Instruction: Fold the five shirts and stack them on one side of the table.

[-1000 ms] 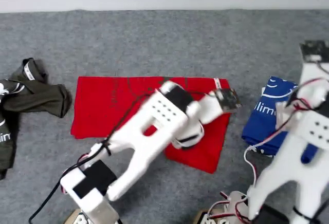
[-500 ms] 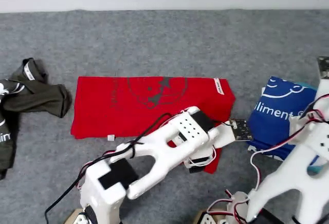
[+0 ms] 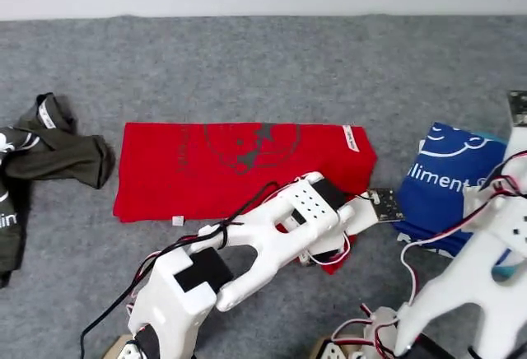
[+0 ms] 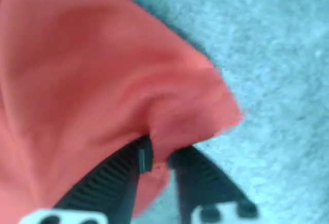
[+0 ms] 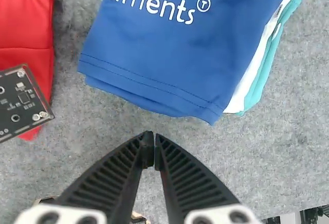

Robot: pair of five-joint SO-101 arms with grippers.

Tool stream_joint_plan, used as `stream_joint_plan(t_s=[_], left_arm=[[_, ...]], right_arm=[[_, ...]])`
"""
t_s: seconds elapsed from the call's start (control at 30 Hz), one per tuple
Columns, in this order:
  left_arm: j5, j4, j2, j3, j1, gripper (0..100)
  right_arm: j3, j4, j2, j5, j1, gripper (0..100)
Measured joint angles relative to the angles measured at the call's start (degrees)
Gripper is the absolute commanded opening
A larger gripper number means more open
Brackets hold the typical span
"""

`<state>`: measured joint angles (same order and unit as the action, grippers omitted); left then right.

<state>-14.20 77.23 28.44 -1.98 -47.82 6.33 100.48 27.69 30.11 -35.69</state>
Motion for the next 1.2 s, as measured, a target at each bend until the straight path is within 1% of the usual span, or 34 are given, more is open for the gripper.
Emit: stream_joint_plan(t_s=[0.17, 0.3, 0.43, 0.6, 0.77, 1.0, 1.2], left_arm=[[-0.44, -0.09, -1.41, 0.00, 0.09, 1], [-0.62, -0.09, -6.77, 0.00, 0.44, 1], [-0.88, -0.35, -10.55, 0.00, 3.43, 1], [-0.88, -4.57, -10.73, 0.44, 7.91, 1], [-0.88, -9.05, -10.73, 0.44, 10.55, 1], [-1.05, -11.08, -3.78, 5.10, 15.82, 13], [-1.23, -11.08, 3.52, 14.15, 20.13, 14]], right_arm=[[0.00, 0.00, 0.00, 0.00, 0.00, 1.5], [0.00, 0.09, 0.00, 0.00, 0.00, 1.5], [0.00, 0.09, 0.00, 0.00, 0.00, 1.5], [0.00, 0.09, 0.00, 0.00, 0.00, 1.5], [0.00, 0.09, 0.00, 0.00, 0.00, 1.5], [0.00, 0.09, 0.00, 0.00, 0.00, 1.5], [0.00, 0.09, 0.00, 0.00, 0.00, 1.5]])
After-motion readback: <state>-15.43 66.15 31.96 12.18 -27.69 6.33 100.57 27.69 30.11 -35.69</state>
